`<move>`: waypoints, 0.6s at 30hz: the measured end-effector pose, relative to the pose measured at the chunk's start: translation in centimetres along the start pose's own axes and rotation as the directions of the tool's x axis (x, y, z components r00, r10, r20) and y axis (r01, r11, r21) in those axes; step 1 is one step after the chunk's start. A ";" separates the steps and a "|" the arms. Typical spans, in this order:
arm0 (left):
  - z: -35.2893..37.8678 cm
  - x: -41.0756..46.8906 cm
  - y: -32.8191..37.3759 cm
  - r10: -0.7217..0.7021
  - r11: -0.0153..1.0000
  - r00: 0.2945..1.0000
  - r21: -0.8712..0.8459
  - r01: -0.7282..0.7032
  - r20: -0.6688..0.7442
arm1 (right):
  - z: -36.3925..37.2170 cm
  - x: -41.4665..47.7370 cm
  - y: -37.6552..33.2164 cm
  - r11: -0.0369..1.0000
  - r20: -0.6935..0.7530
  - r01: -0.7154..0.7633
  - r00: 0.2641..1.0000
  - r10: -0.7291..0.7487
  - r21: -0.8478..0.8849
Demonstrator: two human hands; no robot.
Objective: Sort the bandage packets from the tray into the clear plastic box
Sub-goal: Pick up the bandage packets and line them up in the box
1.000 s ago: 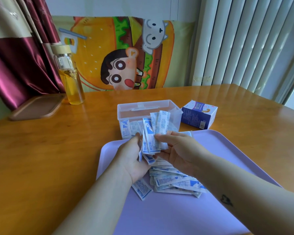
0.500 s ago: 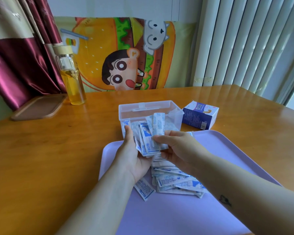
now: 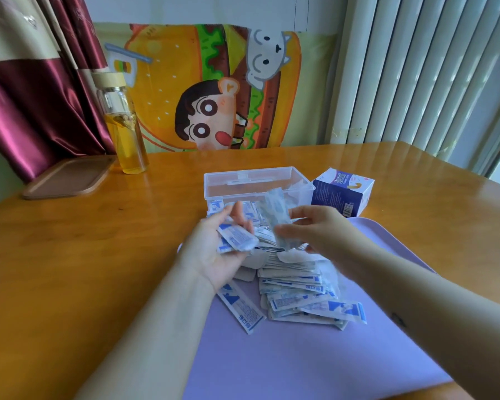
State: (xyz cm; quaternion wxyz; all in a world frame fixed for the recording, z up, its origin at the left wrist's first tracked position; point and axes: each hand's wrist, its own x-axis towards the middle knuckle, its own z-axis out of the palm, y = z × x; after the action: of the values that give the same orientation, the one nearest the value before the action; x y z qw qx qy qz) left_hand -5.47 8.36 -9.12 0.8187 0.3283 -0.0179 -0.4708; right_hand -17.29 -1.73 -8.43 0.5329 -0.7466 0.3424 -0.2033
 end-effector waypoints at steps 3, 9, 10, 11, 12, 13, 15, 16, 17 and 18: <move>-0.3 0.2 1.9 0.102 0.993 0.995 -0.061 -0.103 -0.020 | -1.1 0.0 0.6 0.938 0.061 0.051 0.998 -0.032 -0.342; -1.4 0.1 3.8 0.157 0.982 0.987 -0.103 -0.160 -0.040 | -1.3 0.2 1.2 0.862 0.095 0.100 0.994 -0.061 -0.498; -1.6 0.2 4.0 0.159 0.979 0.986 -0.117 -0.164 -0.058 | -1.3 0.2 1.2 0.811 0.081 0.124 0.992 -0.095 -0.571; -1.7 0.3 4.2 0.163 0.976 0.984 -0.131 -0.172 -0.074 | -1.1 0.1 1.2 0.744 0.058 0.160 0.985 -0.162 -0.649; -1.8 0.4 4.3 0.169 0.973 0.982 -0.146 -0.181 -0.088 | -0.8 -0.2 1.0 0.688 0.041 0.201 0.970 -0.241 -0.697; -1.8 0.6 4.4 0.179 0.968 0.979 -0.162 -0.193 -0.096 | -0.2 -0.6 0.5 0.664 0.056 0.251 0.952 -0.301 -0.705; -1.8 0.9 4.4 0.208 0.956 0.974 -0.193 -0.221 -0.085 | 1.6 -1.6 -0.4 0.666 0.179 0.352 0.932 -0.316 -0.658; -1.9 0.9 4.4 0.225 0.951 0.972 -0.202 -0.235 -0.070 | 2.8 -2.1 -0.7 0.664 0.262 0.385 0.923 -0.282 -0.641; -1.9 1.0 4.4 0.242 0.946 0.969 -0.208 -0.248 -0.055 | 4.0 -2.4 -0.9 0.637 0.337 0.410 0.910 -0.240 -0.653; -1.9 1.0 4.4 0.262 0.940 0.964 -0.213 -0.266 -0.046 | 5.1 -2.4 -0.8 0.583 0.397 0.439 0.894 -0.208 -0.683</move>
State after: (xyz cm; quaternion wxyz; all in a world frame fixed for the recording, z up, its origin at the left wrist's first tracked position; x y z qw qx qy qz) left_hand -0.91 10.09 -8.44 0.9056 0.2351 -0.0034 -0.3531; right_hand -15.31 3.56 -9.26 0.1663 -0.9700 0.1746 -0.0304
